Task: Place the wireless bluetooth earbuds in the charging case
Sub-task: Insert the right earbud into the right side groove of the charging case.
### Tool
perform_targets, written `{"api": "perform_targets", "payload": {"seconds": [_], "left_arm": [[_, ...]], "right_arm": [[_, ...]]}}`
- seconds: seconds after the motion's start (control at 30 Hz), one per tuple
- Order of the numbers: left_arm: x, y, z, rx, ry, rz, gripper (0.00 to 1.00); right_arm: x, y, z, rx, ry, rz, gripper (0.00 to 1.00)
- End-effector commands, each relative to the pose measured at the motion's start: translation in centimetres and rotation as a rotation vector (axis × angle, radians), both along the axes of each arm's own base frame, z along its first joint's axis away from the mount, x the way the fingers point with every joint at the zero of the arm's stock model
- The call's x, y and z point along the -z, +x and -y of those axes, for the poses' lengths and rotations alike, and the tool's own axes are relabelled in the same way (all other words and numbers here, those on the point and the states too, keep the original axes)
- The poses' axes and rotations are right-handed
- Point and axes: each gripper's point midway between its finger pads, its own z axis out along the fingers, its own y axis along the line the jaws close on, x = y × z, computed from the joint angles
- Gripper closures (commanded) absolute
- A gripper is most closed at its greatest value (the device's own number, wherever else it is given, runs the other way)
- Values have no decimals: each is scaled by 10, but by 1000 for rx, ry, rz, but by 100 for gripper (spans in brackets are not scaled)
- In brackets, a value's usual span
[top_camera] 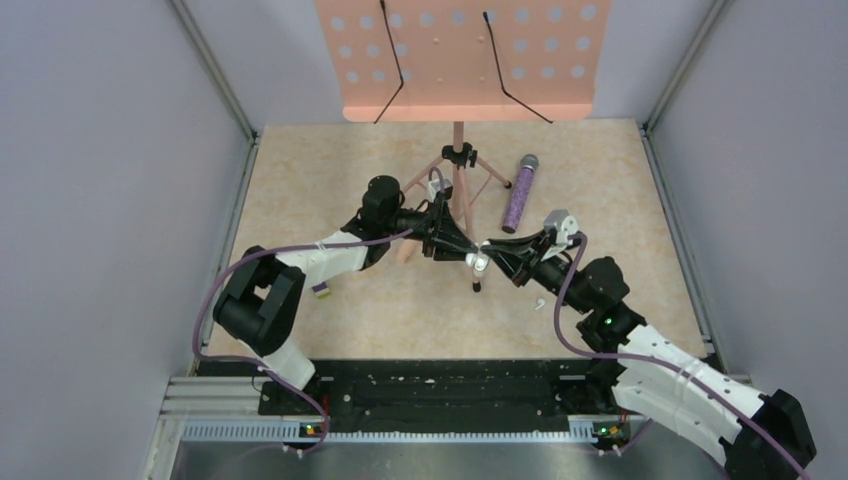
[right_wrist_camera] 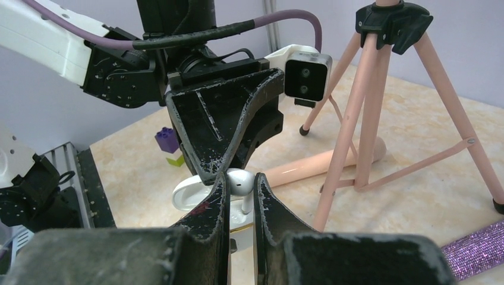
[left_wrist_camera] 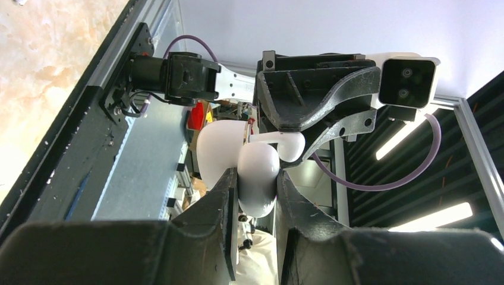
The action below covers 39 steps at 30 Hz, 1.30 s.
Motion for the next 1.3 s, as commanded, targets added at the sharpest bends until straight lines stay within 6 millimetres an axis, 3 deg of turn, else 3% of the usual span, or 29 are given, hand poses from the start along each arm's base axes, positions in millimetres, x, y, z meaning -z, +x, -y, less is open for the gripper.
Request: {"api": "perform_targets", "payload": {"seconds": [0.0,1.27], "left_arm": [[-10,-2,-1,20,-49,40,100],[-22,0,-3,20,-117,42,100]], "right_arm": [[-7,-3,-3,-9,29,37,100],[42,-26,-6,-117,-114,-68,100]]}}
